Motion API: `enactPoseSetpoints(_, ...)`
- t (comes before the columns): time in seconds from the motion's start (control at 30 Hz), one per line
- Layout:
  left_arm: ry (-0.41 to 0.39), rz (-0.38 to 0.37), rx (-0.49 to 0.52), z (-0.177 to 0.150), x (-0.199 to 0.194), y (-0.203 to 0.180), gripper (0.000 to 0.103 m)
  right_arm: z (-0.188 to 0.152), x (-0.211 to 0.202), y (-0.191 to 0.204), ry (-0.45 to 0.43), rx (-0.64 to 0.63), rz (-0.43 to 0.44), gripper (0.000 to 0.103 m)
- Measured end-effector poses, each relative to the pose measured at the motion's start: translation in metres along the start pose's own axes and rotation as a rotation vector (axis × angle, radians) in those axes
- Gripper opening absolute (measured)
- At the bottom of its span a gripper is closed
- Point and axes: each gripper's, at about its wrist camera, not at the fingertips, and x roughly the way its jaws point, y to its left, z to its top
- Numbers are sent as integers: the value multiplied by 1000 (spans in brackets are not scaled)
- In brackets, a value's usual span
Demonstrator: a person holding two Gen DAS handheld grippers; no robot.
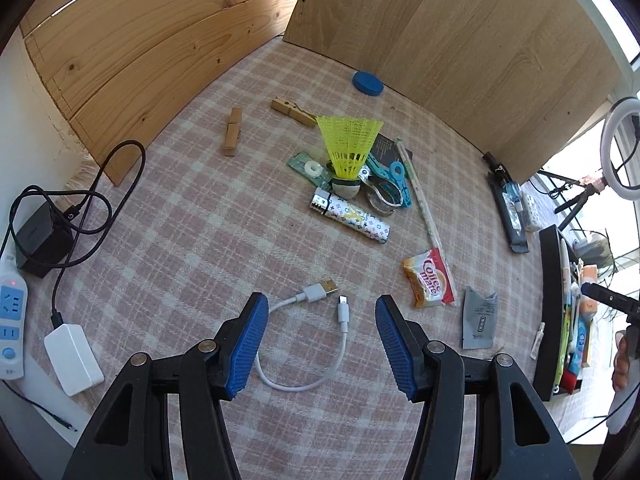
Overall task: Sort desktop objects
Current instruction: 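Open the right tool to drop the card and withdraw to the table, then grasp the long clear ruler with the right tool while the left tool grasps the white cable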
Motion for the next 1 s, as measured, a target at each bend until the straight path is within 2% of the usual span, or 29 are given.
enactPoseSetpoints(0.27,65,17,-18,-15,29,22,59,17,58,81,65,-131,67,61)
enactPoseSetpoints(0.5,82,10,-8,-22,44,28,59,43,104,118,107,-166,67,59)
enactPoseSetpoints(0.67,84,12,4,-21,49,29,53,59,141,131,146,-158,41,51)
enactPoseSetpoints(0.83,88,23,21,-22,54,27,45,71,177,149,174,-185,-39,37)
enactPoseSetpoints(1.0,85,55,60,-23,60,21,37,78,198,162,175,-223,-106,35)
